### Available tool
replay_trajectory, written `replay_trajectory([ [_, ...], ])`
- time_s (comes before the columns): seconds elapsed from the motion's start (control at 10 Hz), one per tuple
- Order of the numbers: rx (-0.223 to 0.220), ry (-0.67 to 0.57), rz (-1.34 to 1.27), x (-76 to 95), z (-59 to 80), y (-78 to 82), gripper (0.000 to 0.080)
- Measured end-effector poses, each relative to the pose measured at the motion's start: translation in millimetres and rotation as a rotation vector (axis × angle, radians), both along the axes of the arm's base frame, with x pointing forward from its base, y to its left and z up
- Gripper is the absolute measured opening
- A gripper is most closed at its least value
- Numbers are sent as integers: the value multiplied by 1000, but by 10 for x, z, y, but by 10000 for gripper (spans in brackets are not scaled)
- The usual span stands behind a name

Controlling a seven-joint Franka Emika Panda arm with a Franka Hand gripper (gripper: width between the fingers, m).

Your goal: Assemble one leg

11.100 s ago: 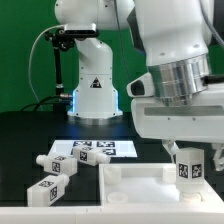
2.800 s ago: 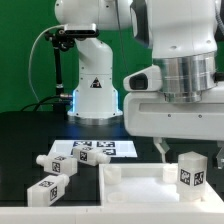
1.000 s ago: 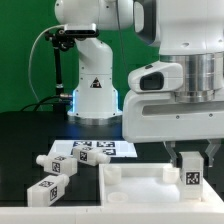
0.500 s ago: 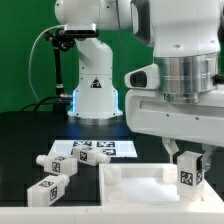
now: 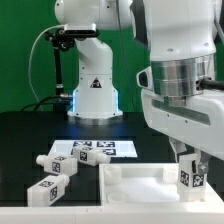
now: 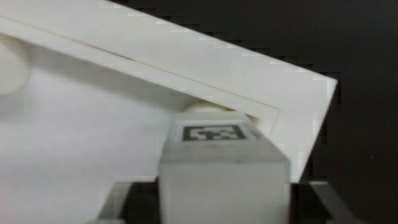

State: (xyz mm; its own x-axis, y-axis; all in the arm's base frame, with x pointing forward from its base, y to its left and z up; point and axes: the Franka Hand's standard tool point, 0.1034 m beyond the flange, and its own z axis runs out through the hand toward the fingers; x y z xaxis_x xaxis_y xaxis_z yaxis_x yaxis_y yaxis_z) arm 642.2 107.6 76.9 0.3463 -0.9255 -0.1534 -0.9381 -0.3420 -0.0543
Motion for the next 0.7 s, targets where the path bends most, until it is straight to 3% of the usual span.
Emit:
replay_trajectory([
  [0.1, -8, 2, 87, -21, -4, -2, 285],
  [0.3, -40, -31, 501, -30, 13, 48, 598],
  [0.5, -43, -58, 750, -55, 7, 143, 634],
  [0.7, -41, -76, 872, -48, 6, 107, 646],
])
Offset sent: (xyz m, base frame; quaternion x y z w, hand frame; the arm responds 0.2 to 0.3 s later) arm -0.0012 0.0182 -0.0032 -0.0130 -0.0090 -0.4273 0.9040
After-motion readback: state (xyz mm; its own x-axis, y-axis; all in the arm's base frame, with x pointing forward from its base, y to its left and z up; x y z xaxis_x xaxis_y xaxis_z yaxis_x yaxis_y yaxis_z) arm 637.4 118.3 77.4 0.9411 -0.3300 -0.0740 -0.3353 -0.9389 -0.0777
